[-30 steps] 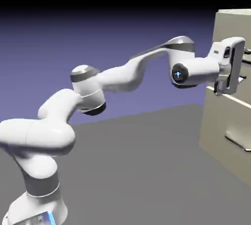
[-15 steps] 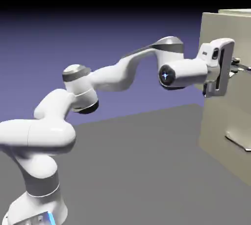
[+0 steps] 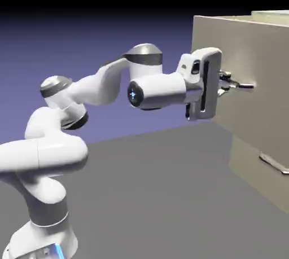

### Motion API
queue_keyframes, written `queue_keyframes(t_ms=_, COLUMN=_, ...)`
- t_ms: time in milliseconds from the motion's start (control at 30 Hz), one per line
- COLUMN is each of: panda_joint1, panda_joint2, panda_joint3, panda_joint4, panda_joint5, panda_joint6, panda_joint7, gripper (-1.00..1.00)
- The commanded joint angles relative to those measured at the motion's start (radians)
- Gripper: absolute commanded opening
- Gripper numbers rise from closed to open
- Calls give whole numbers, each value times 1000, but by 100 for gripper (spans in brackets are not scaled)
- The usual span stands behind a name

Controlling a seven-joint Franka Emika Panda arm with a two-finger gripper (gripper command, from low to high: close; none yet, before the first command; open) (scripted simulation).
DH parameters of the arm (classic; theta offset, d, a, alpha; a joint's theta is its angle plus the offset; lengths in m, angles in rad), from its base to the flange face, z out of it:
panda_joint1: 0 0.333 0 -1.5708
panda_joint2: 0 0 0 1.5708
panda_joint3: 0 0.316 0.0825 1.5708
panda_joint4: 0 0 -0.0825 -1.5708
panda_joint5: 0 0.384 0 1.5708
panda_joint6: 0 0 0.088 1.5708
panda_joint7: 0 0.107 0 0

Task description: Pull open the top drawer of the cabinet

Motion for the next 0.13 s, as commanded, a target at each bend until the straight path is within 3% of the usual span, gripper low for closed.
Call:
queue_keyframes(t_ms=0, panda_joint1=2, panda_joint2=-1, panda_joint3=-2, panda_joint4=-4, panda_joint5=1, panda_joint6=-1, panda_joint7=-1, gripper=-100)
queue_keyframes(t_ms=33, panda_joint1=2, panda_joint2=-1, panda_joint3=-2, panda_joint4=-4, panda_joint5=1, panda_joint6=-1, panda_joint7=-1, gripper=100)
queue_keyframes(t_ms=100, panda_joint1=23, panda_joint2=-14, panda_joint3=-26, panda_joint4=-40, panda_joint5=-23, panda_joint6=-15, panda_joint7=0, gripper=100)
